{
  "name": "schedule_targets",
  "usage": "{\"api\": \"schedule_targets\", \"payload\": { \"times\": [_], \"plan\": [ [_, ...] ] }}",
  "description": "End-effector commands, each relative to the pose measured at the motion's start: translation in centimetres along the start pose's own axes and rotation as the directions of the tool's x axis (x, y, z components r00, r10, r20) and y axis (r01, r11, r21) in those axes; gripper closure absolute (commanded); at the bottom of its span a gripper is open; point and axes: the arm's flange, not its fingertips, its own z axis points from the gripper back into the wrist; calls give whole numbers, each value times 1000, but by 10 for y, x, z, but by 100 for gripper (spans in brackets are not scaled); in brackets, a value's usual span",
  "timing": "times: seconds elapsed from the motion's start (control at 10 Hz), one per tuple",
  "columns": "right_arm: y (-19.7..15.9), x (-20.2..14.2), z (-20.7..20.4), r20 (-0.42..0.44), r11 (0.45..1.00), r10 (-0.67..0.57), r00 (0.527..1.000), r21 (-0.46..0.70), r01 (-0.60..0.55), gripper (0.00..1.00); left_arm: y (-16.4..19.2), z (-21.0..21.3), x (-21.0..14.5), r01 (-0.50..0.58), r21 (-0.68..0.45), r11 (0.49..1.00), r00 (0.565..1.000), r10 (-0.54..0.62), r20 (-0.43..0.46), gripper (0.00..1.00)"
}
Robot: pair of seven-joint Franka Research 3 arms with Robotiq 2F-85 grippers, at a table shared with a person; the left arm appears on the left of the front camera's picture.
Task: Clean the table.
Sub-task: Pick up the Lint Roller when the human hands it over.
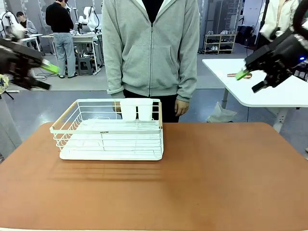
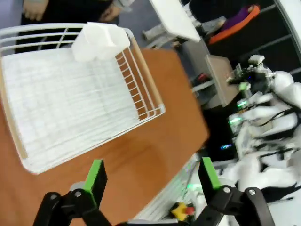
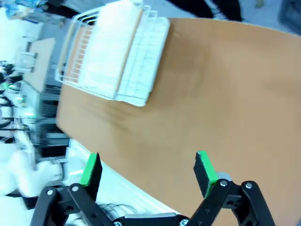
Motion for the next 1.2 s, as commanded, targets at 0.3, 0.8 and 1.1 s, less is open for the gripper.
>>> {"api": "schedule_targets", "payload": {
  "times": [0.3, 0.8, 1.1],
  "plan": [
    [-101, -45, 84, 106, 849, -425, 899, 391, 355, 0, 56, 116, -29, -240, -136, 961, 958, 257, 129, 0],
    [-137, -79, 98, 67, 846, -412, 909, 398, 354, 0, 93, 146, -43, -381, -129, 915, 918, 392, 65, 0],
    [-149, -92, 102, 79, 827, -440, 895, 425, 369, 0, 95, 147, -40, -413, -124, 902, 902, 424, 76, 0]
  ]
}}
